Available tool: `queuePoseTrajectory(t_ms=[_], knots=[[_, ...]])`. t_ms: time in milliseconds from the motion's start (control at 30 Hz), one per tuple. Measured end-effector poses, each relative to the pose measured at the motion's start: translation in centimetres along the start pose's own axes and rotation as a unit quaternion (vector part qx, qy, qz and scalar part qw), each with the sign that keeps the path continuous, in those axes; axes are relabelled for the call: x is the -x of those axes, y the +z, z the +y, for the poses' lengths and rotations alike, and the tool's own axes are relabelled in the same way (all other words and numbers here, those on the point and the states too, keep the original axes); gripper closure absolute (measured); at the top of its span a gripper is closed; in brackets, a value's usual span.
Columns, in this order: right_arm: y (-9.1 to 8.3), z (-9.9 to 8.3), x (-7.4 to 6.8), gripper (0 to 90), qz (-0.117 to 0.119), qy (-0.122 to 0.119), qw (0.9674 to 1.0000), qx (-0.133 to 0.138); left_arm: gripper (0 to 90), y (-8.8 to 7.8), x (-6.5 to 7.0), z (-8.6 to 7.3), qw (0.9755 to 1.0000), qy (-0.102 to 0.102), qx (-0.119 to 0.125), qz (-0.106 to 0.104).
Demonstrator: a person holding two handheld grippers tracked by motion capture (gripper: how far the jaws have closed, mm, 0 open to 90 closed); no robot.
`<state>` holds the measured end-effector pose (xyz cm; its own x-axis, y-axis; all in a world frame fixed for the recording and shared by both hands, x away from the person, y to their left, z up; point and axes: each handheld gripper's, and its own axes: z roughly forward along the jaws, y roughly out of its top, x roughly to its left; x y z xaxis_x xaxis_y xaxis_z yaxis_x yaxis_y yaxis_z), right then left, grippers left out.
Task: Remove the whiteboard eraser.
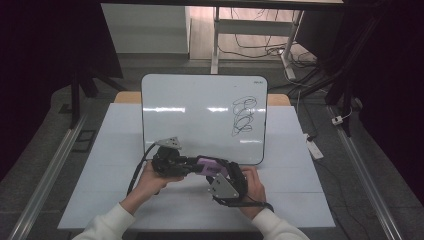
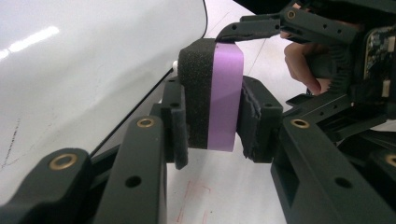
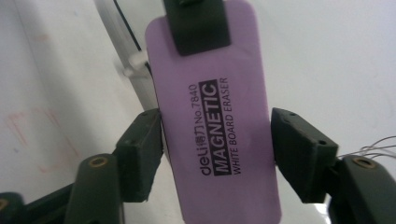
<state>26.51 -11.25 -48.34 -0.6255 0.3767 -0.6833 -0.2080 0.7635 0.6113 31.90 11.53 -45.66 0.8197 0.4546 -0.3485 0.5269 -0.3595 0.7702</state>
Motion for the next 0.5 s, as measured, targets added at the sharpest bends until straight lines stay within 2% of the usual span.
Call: queuePoseTrajectory(t_ms=[133, 267, 367, 500], knots=[[0.13, -0.03, -0.13, 37.5, 0.001, -0.018, 0.9998, -0.005, 65.0, 0.13, 0.04, 0.04, 1.0, -0.002, -0.003, -0.001], [0.04, -0.04, -0.05, 38.1, -0.001, -0.051, 0.9985, -0.018, 65.1, 0.23, 0.08, 0.05, 1.0, -0.002, -0.006, -0.003], [-0.06, -0.01, -0.18, 38.9, -0.003, -0.059, 0.998, -0.024, 65.1, 0.24, 0.12, 0.06, 1.0, 0.001, -0.007, -0.005], [-0.27, -0.02, 0.16, 39.4, -0.001, -0.055, 0.9983, -0.021, 64.5, 0.1, 0.1, 0.05, 0.9999, 0.0, 0.007, -0.011]])
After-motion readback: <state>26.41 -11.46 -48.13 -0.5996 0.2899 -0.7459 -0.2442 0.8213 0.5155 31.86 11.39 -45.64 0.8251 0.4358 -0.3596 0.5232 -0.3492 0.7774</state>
